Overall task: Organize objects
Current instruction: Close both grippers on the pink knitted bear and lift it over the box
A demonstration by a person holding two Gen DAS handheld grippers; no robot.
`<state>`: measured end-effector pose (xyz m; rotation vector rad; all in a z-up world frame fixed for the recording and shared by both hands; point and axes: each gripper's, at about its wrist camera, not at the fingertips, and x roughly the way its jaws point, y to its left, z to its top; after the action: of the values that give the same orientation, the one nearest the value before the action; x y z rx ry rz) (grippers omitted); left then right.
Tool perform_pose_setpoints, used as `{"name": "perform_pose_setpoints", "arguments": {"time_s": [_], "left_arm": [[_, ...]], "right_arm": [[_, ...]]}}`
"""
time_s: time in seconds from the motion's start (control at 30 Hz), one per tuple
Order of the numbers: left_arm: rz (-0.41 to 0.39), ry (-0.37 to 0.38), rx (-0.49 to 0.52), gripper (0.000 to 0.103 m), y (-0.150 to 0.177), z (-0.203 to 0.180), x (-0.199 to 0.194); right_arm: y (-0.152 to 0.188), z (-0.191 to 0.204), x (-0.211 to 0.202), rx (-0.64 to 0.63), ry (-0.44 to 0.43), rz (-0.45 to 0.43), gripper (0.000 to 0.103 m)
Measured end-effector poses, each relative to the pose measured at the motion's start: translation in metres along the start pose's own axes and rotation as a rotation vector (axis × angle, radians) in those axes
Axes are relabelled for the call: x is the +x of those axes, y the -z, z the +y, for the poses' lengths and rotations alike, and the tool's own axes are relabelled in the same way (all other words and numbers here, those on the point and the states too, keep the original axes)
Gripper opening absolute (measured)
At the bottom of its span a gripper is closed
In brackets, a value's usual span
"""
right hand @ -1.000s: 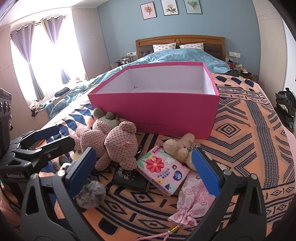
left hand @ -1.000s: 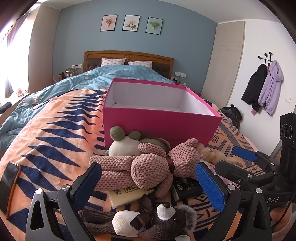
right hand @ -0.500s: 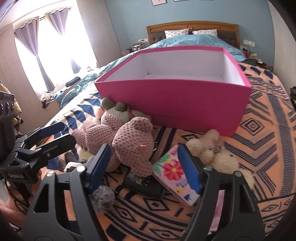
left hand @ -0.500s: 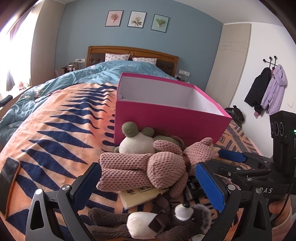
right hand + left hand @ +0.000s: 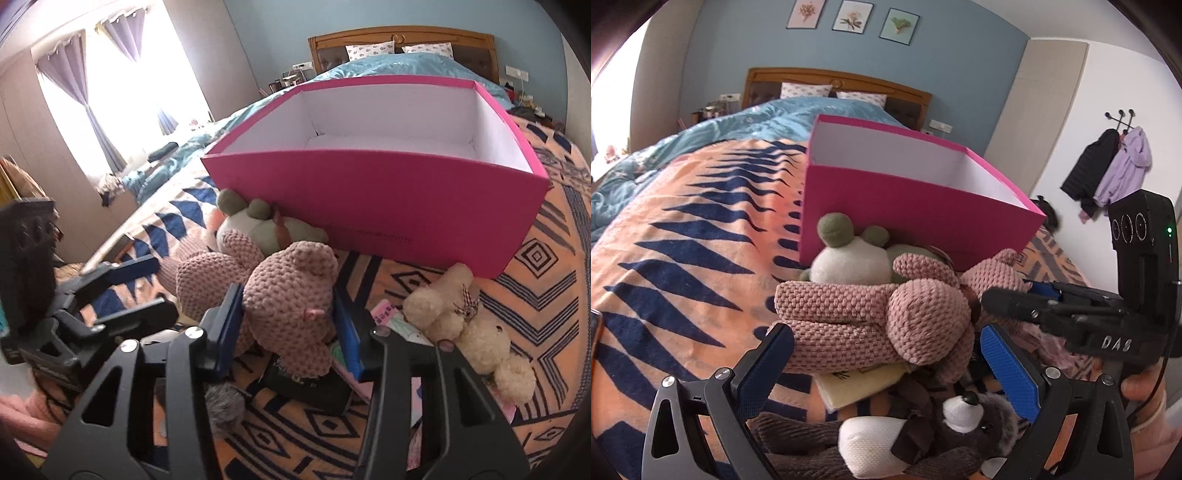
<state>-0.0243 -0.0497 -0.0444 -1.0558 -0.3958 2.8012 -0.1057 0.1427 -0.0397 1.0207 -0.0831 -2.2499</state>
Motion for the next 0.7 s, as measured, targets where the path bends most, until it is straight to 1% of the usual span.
{"name": "perform_pose_setpoints", "arguments": {"time_s": [0.1, 0.13, 0.27, 0.3, 0.37, 0.43, 0.5, 0.7], "left_arm": [[0.0, 0.062, 0.017, 0.102, -0.002, -0.006, -0.004], [0.0, 0.075, 0.022, 0.099, -0.003, -0.009, -0.004], [-0.001, 0.169, 0.061, 0.083, -0.01, -0.022, -0.011], [-0.004, 0.181, 0.069, 0.081, -0.012, -0.024, -0.013], [-0.018, 0.191, 0.098, 0.071, -0.02, -0.032, -0.018], [-0.033, 0.203, 0.116, 0.068, -0.028, -0.036, -0.022], [-0.049, 0.214, 0.132, 0.067, -0.037, -0.038, -0.026], [-0.099, 0.201, 0.184, 0.066, -0.067, -0.043, -0.034]], "right_arm": [[-0.002, -0.006, -0.016, 0.031, -0.038, -0.022, 0.049], [-0.003, -0.007, -0.021, 0.038, -0.049, -0.028, 0.049], [-0.009, -0.009, -0.044, 0.053, -0.079, -0.064, 0.049], [-0.011, -0.009, -0.047, 0.053, -0.083, -0.072, 0.049], [-0.016, -0.007, -0.056, 0.043, -0.088, -0.095, 0.049], [-0.022, -0.004, -0.062, 0.037, -0.08, -0.114, 0.049], [-0.029, 0.001, -0.066, 0.031, -0.089, -0.136, 0.049], [-0.06, 0.003, -0.078, -0.01, -0.087, -0.187, 0.049]]}}
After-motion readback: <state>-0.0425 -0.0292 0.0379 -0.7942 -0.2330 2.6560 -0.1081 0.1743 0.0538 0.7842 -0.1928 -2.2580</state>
